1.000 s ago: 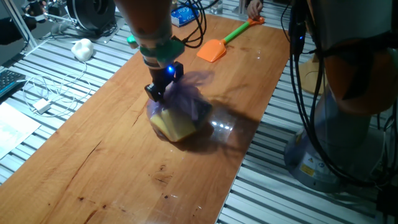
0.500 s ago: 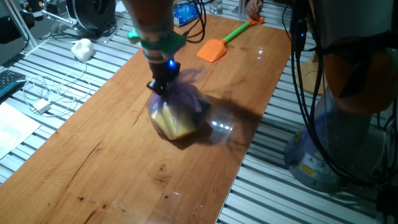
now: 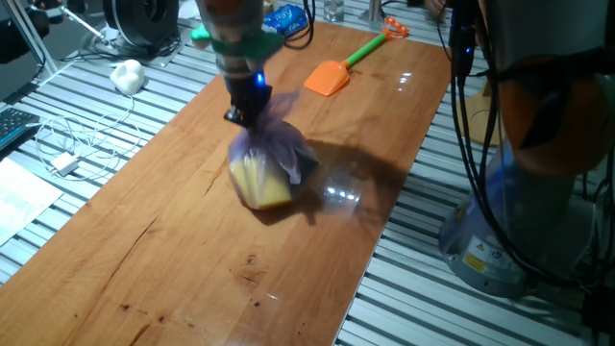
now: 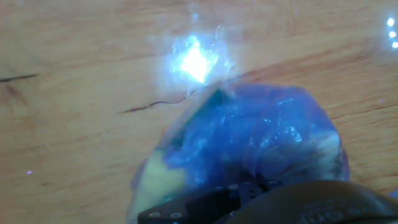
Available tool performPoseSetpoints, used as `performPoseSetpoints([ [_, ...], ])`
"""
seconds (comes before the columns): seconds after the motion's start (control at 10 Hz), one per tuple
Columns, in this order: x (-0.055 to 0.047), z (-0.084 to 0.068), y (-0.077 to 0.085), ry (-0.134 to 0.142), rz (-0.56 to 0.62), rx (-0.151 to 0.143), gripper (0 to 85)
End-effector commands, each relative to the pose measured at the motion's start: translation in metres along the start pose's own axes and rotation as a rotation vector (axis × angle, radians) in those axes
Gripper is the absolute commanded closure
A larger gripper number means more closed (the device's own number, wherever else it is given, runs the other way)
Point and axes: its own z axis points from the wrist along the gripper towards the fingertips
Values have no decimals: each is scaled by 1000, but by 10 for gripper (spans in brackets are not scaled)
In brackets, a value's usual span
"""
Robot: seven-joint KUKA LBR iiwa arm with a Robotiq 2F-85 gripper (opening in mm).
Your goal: Pick up a bag of things
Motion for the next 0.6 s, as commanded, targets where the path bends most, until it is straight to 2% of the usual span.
performPoseSetpoints([
  [0.0, -3, -17, -4, 11, -2, -7, 850],
  [0.2, -10, -51, -13, 47, 3, -36, 850],
  [0.5, -13, -87, -20, 48, 13, -43, 850],
])
